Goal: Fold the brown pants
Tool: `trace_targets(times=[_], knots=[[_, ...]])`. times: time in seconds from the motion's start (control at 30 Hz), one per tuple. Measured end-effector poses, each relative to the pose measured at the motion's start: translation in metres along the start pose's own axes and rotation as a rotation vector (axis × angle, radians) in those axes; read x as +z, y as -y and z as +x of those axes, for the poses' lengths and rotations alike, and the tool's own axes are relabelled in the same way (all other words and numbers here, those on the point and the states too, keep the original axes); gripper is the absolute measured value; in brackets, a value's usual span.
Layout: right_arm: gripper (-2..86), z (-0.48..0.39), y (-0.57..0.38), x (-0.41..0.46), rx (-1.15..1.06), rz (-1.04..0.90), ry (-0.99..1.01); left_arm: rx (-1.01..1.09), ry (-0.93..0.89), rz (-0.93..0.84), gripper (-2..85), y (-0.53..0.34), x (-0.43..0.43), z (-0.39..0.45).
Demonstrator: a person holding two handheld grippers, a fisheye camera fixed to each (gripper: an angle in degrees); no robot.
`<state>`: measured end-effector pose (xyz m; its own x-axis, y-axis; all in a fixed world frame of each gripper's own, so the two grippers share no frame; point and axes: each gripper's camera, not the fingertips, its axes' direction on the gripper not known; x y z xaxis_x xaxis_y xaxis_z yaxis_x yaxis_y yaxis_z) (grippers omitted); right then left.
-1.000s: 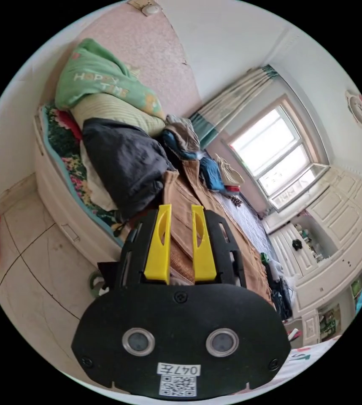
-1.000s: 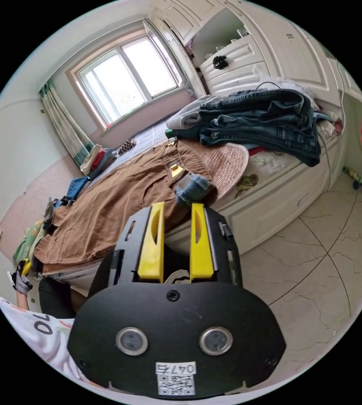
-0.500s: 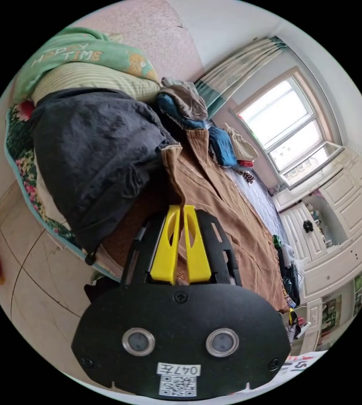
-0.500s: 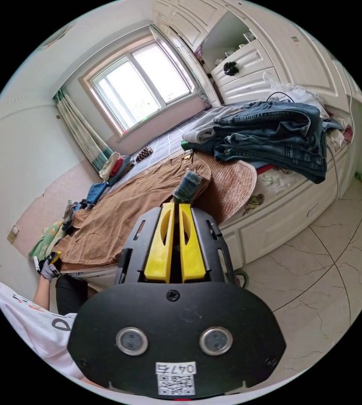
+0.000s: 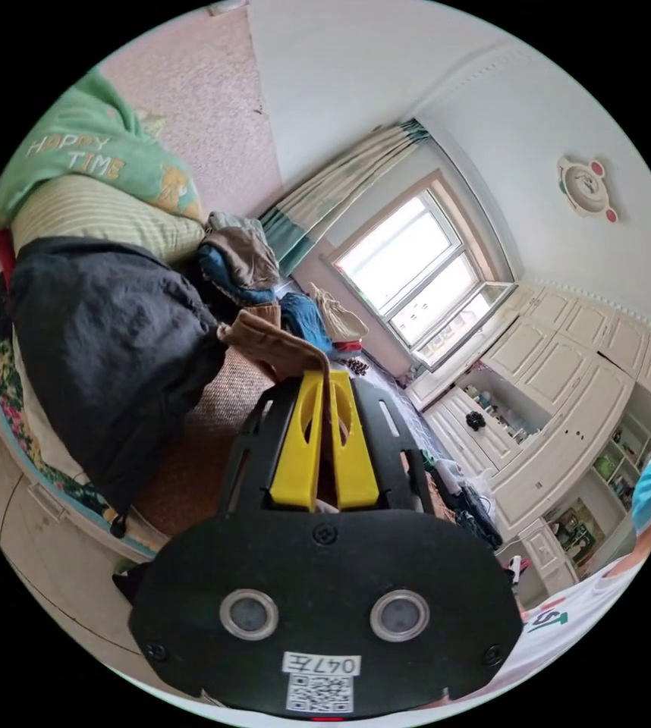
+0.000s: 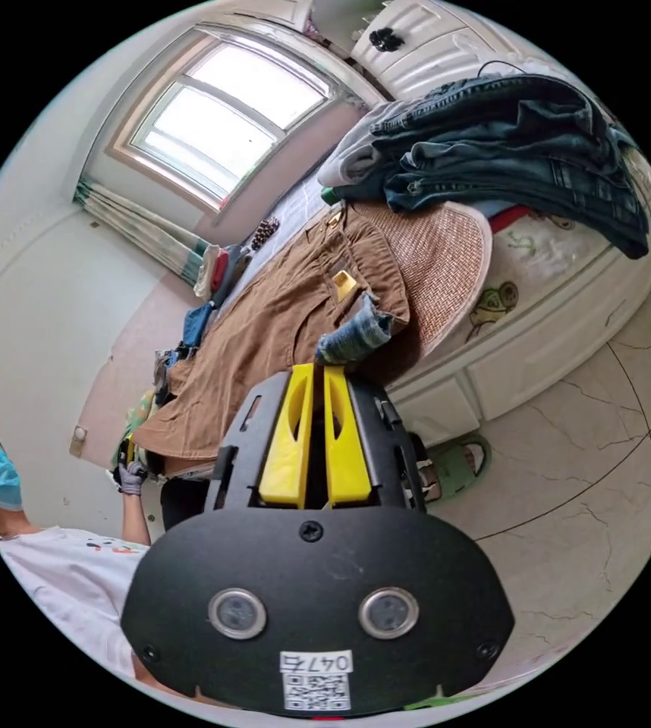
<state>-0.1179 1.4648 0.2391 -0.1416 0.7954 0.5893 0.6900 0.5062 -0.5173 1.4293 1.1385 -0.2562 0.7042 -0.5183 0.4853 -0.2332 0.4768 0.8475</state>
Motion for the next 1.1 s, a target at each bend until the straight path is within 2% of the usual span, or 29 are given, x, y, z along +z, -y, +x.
trace_targets(times=[0.07,0.23,0.37,0.5,0.6,0.7,0.87,0.9,0.97,1.03,1.1], knots=[[-0.5,-0.009,0.007,-0.017,-0.029,0.032,0.023,0.03,-0.013,0.046,-1.0,0.005,-0.006,0.021],[-0.8,-0.049,0.025,-0.108,-0.106,0.27,0.205,0.092,-0.005,0.156,-1.0,0.007,-0.024,0.072],[-0.8,-0.085,0.021,-0.148,-0.158,0.345,0.223,0.124,0.039,0.271,-1.0,-0.002,-0.045,0.12],[-0.7,-0.115,0.045,-0.142,-0.139,0.343,0.194,0.221,0.118,0.265,-1.0,0.008,-0.016,0.16],[-0.6,-0.141,0.095,-0.106,-0.144,0.308,0.16,0.277,0.155,0.192,-1.0,0.037,0.065,0.177],[-0.6,-0.159,0.16,-0.057,-0.105,0.293,0.151,0.259,0.201,0.084,-0.9,0.075,0.182,0.178],[-0.2,-0.166,0.256,0.044,0.049,0.293,0.061,0.284,0.453,-0.169,-0.2,0.121,0.44,0.172],[0.3,-0.166,0.275,0.074,0.09,0.286,0.037,0.283,0.47,-0.189,0.1,0.124,0.469,0.169],[2.6,-0.165,0.3,0.124,0.136,0.255,-0.005,0.286,0.546,-0.309,3.5,0.123,0.582,0.144],[9.6,-0.17,0.314,0.173,0.21,0.214,-0.054,0.227,0.607,-0.458,9.2,0.114,0.644,0.113],[11.9,-0.199,0.308,0.179,0.192,0.263,-0.038,0.226,0.581,-0.484,11.6,0.099,0.664,0.096]])
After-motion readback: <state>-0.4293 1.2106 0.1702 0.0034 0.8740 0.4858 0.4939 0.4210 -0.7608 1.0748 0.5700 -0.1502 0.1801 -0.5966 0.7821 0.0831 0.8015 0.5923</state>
